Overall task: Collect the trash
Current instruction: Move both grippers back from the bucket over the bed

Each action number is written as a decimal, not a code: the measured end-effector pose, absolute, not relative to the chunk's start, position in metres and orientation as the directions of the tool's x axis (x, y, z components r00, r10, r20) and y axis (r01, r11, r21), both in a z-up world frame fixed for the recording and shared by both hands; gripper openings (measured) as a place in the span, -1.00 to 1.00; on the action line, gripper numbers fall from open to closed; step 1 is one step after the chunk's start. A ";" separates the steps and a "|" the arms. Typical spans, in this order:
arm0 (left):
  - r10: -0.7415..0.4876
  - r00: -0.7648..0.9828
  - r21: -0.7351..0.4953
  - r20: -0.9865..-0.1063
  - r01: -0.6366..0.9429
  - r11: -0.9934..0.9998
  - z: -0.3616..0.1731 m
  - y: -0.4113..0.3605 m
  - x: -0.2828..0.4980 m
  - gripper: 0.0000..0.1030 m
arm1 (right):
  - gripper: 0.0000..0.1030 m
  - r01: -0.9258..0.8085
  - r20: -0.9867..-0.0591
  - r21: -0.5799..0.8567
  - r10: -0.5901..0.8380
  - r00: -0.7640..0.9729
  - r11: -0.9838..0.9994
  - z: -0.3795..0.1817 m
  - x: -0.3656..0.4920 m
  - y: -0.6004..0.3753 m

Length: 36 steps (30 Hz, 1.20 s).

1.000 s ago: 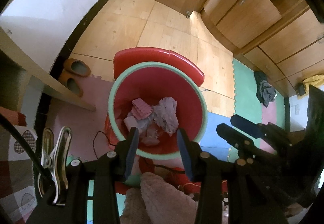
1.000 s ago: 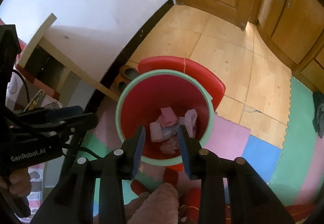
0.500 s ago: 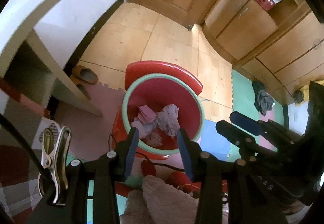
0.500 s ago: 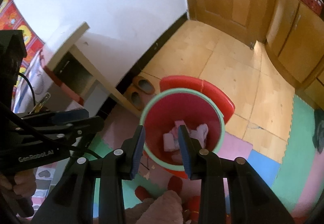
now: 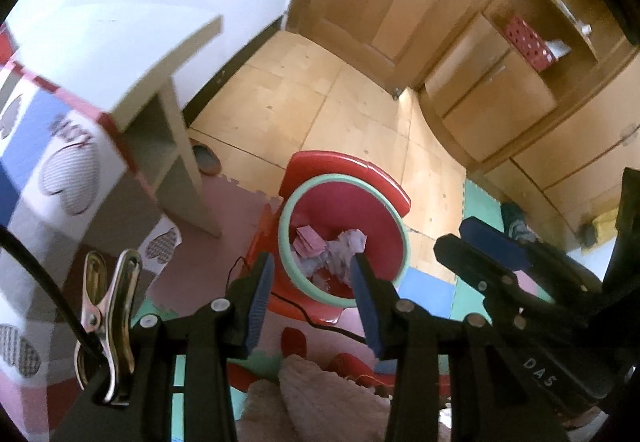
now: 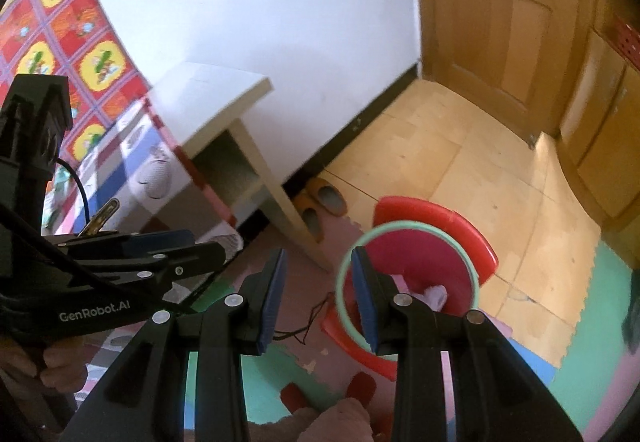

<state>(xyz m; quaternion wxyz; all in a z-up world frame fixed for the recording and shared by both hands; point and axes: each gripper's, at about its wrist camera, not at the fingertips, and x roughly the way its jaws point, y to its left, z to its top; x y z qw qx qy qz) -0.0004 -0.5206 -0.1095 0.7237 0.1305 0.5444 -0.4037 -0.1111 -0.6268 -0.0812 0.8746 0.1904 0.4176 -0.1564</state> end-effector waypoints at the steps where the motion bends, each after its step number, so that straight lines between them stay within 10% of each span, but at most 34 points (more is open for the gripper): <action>1: -0.445 0.089 -0.251 -0.891 0.720 0.647 -0.106 -0.516 0.000 -0.20 | -0.33 0.422 -0.787 0.202 -0.110 0.607 0.884 -0.079 -0.109 -0.623; 36: -0.324 0.413 -0.214 -0.851 0.292 0.932 -0.023 -0.261 0.050 -0.18 | -0.32 -0.077 -0.727 0.211 0.209 0.654 0.974 -0.031 -0.008 -0.422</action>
